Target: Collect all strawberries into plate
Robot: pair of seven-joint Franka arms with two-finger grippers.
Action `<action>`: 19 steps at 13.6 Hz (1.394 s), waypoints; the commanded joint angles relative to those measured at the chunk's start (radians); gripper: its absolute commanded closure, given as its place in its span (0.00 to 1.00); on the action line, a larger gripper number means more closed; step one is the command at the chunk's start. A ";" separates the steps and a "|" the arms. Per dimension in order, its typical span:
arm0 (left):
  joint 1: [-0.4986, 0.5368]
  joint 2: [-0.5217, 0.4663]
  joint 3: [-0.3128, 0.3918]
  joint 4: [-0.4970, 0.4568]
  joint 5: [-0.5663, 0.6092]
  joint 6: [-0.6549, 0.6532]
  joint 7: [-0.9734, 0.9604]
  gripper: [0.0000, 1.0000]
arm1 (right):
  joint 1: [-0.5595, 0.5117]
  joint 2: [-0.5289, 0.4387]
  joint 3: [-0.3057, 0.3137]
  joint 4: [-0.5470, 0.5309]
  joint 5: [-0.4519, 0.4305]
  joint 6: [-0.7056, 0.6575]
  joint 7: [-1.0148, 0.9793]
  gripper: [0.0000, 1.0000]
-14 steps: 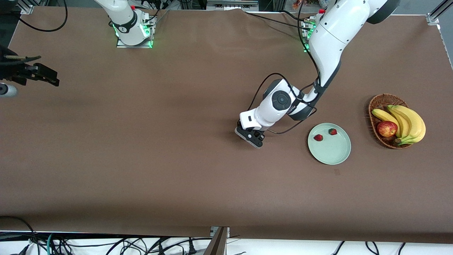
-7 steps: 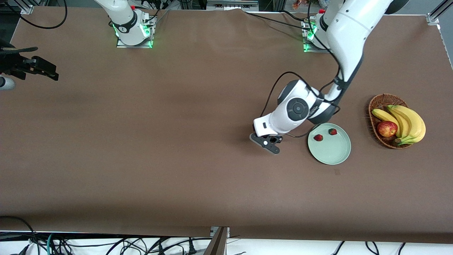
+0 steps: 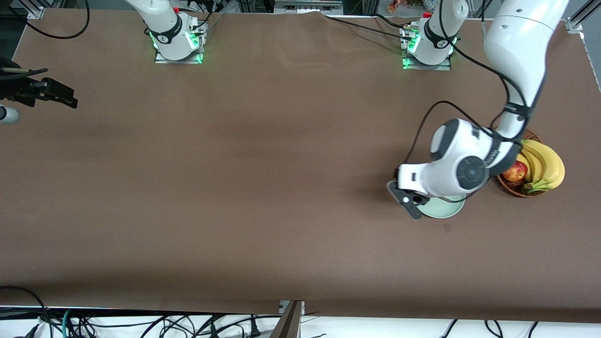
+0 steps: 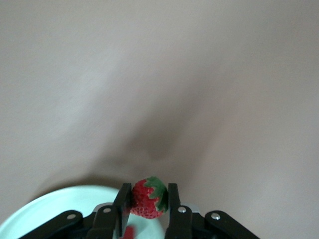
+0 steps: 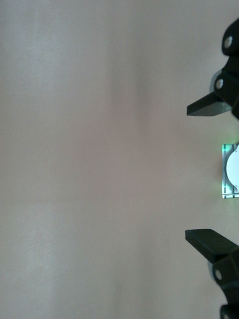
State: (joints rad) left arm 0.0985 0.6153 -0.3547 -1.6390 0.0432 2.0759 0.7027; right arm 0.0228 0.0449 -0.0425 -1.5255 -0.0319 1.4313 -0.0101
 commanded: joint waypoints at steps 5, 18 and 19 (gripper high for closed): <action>0.150 0.050 -0.006 -0.004 0.046 0.058 0.392 0.90 | -0.003 -0.007 -0.010 -0.004 0.018 -0.005 0.004 0.00; 0.199 -0.032 -0.023 0.011 0.008 -0.101 0.319 0.00 | -0.001 -0.005 -0.008 -0.002 0.017 0.001 0.002 0.00; 0.195 -0.054 -0.026 0.033 -0.021 -0.149 0.272 0.00 | -0.003 -0.005 -0.010 -0.002 0.017 0.001 0.002 0.00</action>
State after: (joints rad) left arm 0.2978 0.6277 -0.3750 -1.6126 0.0615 2.0082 1.0522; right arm 0.0225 0.0453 -0.0506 -1.5255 -0.0317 1.4320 -0.0095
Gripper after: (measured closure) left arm 0.000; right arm 0.000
